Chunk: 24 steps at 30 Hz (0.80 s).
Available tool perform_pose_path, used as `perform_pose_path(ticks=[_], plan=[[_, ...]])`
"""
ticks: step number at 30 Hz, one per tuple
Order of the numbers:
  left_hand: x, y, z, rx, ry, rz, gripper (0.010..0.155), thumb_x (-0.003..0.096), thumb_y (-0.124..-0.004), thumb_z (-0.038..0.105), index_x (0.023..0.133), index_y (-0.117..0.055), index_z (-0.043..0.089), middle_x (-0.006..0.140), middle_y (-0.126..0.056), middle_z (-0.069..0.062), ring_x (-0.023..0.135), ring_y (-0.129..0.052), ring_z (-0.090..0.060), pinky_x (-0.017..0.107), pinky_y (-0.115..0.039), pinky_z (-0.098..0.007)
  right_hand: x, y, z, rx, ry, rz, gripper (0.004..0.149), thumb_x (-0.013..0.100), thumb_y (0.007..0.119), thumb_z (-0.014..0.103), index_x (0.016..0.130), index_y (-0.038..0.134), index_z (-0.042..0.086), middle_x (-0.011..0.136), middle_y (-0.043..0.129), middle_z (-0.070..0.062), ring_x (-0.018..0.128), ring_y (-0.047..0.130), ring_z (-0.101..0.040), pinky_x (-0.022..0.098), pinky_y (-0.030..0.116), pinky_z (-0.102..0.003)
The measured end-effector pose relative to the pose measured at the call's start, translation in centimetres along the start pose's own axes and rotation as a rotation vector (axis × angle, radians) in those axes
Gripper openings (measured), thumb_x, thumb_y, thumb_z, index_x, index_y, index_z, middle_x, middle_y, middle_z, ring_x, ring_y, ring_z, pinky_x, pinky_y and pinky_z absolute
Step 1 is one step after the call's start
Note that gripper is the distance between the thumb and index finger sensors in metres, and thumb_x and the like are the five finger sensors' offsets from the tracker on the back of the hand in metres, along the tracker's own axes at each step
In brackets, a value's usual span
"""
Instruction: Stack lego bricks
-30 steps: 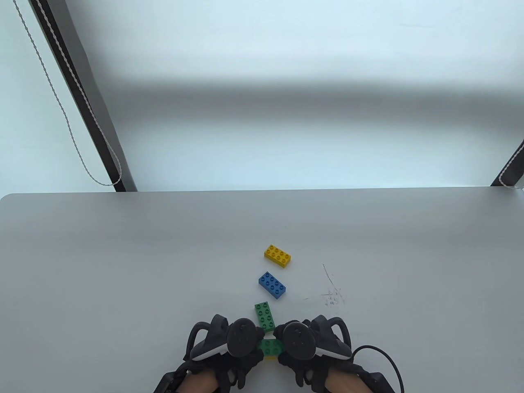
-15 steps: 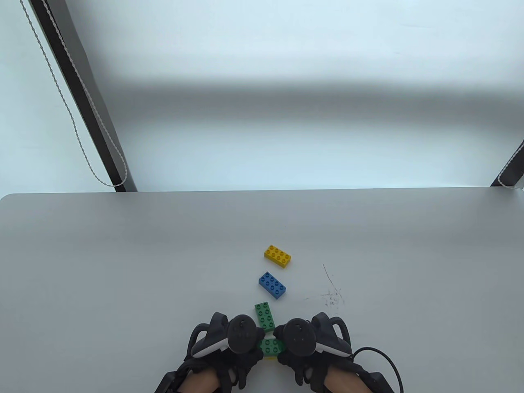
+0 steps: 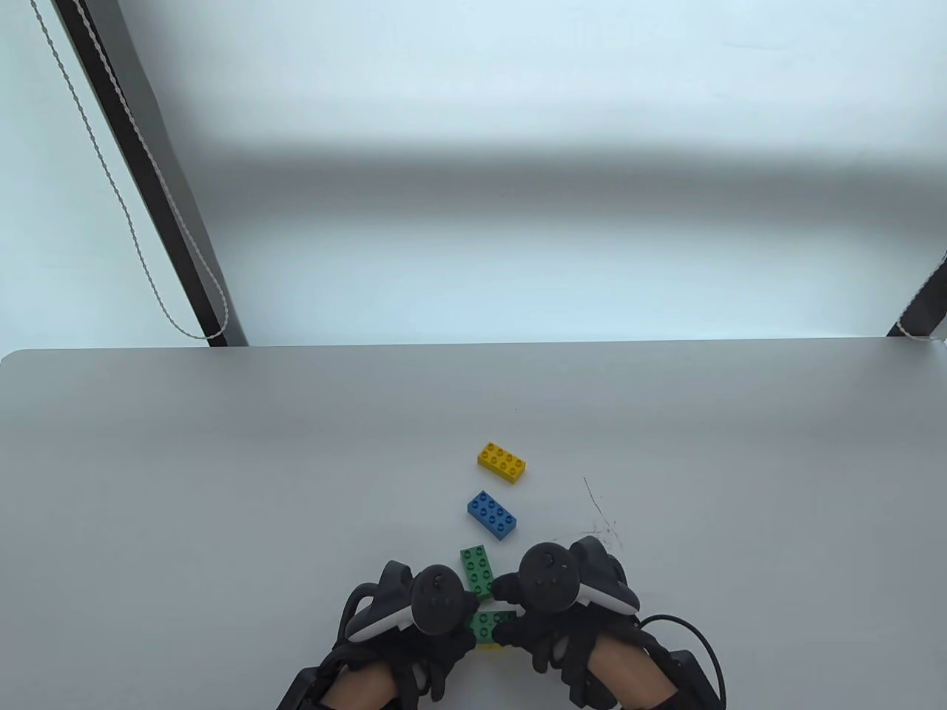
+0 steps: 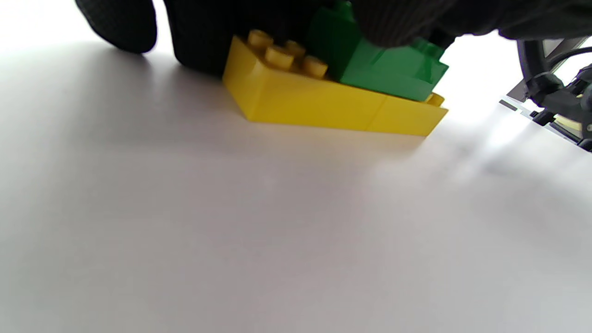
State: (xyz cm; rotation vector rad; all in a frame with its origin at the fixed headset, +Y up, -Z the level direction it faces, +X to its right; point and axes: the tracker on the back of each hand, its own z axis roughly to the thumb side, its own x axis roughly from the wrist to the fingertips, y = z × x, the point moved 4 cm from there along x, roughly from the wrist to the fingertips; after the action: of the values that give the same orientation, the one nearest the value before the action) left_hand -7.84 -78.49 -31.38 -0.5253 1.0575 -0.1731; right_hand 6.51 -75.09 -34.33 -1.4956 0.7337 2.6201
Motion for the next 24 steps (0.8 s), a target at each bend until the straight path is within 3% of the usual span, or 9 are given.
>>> perform_pose_path(ticks=[12,18,24], plan=[[0.1,0.0,-0.1,-0.016,-0.002,-0.013,0.065,0.0437,-0.067,0.049,0.102,-0.054,0.024,0.106,-0.066,-0.006,0.093,-0.065,-0.031,0.069,-0.058,-0.060,6.1,-5.6,-2.7,-0.105,0.137,-0.150,0.076,0.032,0.088,0.052,0.092,0.066,0.012,0.089,0.082,-0.015,0.071,0.092,-0.039,0.052,0.078,-0.059],[0.1,0.0,-0.2,-0.018,-0.002,-0.017,0.065,0.0437,-0.067,0.049,0.102,-0.054,0.024,0.106,-0.066,-0.006,0.094,-0.064,-0.031,0.070,-0.058,-0.060,9.0,-7.0,-4.3,-0.163,0.241,-0.254,0.077,0.032,0.089,0.049,0.094,0.062,0.012,0.091,0.080,-0.016,0.072,0.091,-0.039,0.053,0.077,-0.059],[0.3,0.1,-0.3,-0.032,-0.004,-0.046,0.065,0.0437,-0.067,0.049,0.102,-0.054,0.024,0.106,-0.065,-0.006,0.094,-0.063,-0.031,0.070,-0.057,-0.059,11.5,-6.9,-5.6,-0.239,0.337,-0.287,0.078,0.032,0.090,0.047,0.095,0.060,0.012,0.092,0.078,-0.016,0.073,0.091,-0.039,0.053,0.077,-0.059]])
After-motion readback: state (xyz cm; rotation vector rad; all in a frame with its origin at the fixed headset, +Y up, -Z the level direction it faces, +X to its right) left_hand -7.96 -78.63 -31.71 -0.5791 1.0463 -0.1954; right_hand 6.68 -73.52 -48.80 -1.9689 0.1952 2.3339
